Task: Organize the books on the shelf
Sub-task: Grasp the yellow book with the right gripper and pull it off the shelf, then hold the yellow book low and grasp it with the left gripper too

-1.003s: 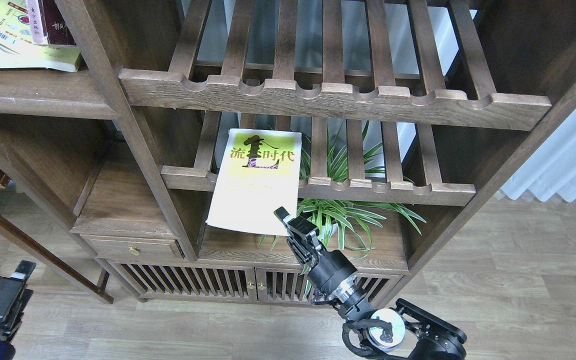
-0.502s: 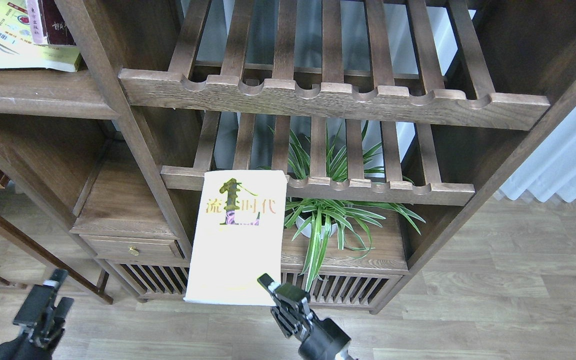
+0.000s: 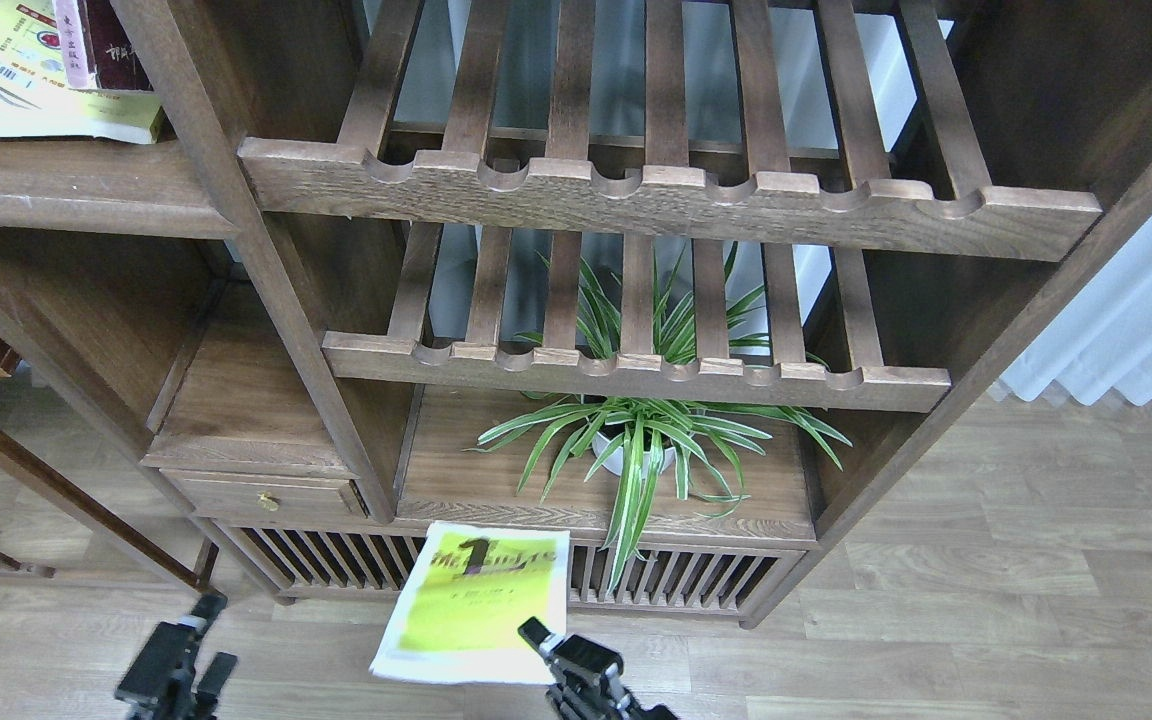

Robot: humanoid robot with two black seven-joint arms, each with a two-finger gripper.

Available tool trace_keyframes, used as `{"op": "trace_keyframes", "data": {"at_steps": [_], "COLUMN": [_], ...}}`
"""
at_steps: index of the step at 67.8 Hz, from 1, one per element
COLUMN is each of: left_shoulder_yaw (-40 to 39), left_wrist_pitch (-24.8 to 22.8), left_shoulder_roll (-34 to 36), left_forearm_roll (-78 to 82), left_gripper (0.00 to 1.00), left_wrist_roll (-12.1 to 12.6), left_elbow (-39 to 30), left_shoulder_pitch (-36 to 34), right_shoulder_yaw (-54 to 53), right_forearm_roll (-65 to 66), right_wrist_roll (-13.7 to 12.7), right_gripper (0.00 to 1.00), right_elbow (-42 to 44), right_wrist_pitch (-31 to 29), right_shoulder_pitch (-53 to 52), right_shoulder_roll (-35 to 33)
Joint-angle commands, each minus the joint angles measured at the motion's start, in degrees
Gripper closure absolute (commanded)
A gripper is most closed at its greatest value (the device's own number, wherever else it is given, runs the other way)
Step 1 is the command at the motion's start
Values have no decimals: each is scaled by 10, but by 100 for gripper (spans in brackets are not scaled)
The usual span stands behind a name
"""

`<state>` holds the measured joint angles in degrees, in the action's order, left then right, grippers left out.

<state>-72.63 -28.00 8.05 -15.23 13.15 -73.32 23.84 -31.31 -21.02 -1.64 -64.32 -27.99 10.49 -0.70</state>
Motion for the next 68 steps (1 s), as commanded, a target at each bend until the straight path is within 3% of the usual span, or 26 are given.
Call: {"op": "trace_keyframes", "data": {"at_steps": [1, 22, 42, 57, 63, 68], "left_shoulder_yaw": [33, 50, 66, 94, 101, 115], "left_wrist_pitch": [0, 0, 0, 0, 0, 0], "left_shoulder_roll": [-1, -1, -13, -16, -19, -18], "left_forearm_roll": [-32, -27, -32, -32, -29, -25], "left_gripper": [1, 10, 37, 45, 45, 38], "left_wrist_roll": [-1, -1, -3, -3, -3, -1], "left_elbow": [1, 10, 12, 13, 14, 19], "left_shoulder_pitch": [-1, -6, -39, -42, -42, -42], "right_shoulder_yaw": [26, 38, 42, 42, 42, 37], "right_forearm_roll": [8, 27, 38, 41, 41, 41], "right_wrist_roll": [-26, -30, -31, -31, -31, -30], "right_gripper": [94, 94, 94, 94, 94, 94], "right_elbow": [0, -4, -4, -3, -3, -3], "right_wrist_pitch": [0, 0, 0, 0, 0, 0], "right_shoulder_pitch": [-8, -19, -10, -10, -10, -11], "right_shoulder_roll": [3, 7, 7, 7, 7, 7]}}
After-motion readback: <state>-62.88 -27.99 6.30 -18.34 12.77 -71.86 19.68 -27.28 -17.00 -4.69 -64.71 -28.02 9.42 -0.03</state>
